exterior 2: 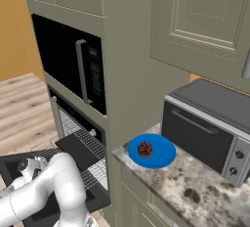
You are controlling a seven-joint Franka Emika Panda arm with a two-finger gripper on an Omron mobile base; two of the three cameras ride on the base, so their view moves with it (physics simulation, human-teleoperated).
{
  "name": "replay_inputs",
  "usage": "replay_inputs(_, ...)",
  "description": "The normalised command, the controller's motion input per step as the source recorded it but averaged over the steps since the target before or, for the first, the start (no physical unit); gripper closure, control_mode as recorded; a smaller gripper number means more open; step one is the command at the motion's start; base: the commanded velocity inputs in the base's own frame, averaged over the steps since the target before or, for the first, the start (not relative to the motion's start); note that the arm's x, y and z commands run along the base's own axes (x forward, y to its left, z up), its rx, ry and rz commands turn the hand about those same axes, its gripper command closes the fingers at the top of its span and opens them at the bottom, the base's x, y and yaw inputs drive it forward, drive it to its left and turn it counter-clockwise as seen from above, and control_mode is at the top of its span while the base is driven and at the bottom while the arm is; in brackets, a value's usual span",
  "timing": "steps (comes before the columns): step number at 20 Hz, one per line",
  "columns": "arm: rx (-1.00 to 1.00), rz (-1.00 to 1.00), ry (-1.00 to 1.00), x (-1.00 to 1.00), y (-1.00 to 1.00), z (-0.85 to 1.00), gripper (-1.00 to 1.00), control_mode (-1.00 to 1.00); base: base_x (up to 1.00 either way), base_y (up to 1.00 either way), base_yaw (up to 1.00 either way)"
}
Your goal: Take the baked cake out of the oven and place it on the plate for cooling. Then close the oven door.
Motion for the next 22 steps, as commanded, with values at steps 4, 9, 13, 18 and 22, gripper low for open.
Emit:
replay_inputs(4, -0.03, 0.0, -0.11, 0.2, 0.0, -0.33, -1.0, -1.0, 0.0, 0.0, 0.0)
replay_inputs(9, -0.02, 0.0, -0.09, 0.29, 0.0, -0.29, -1.0, -1.0, 0.0, 0.0, 0.0)
replay_inputs(13, -0.05, 0.0, -0.1, 0.34, 0.0, -0.25, -1.0, -1.0, 0.0, 0.0, 0.0)
replay_inputs(18, -0.07, 0.0, -0.09, 0.42, 0.0, -0.27, -1.0, -1.0, 0.0, 0.0, 0.0)
replay_inputs(22, -0.09, 0.0, -0.02, 0.23, 0.0, -0.51, -1.0, -1.0, 0.0, 0.0, 0.0)
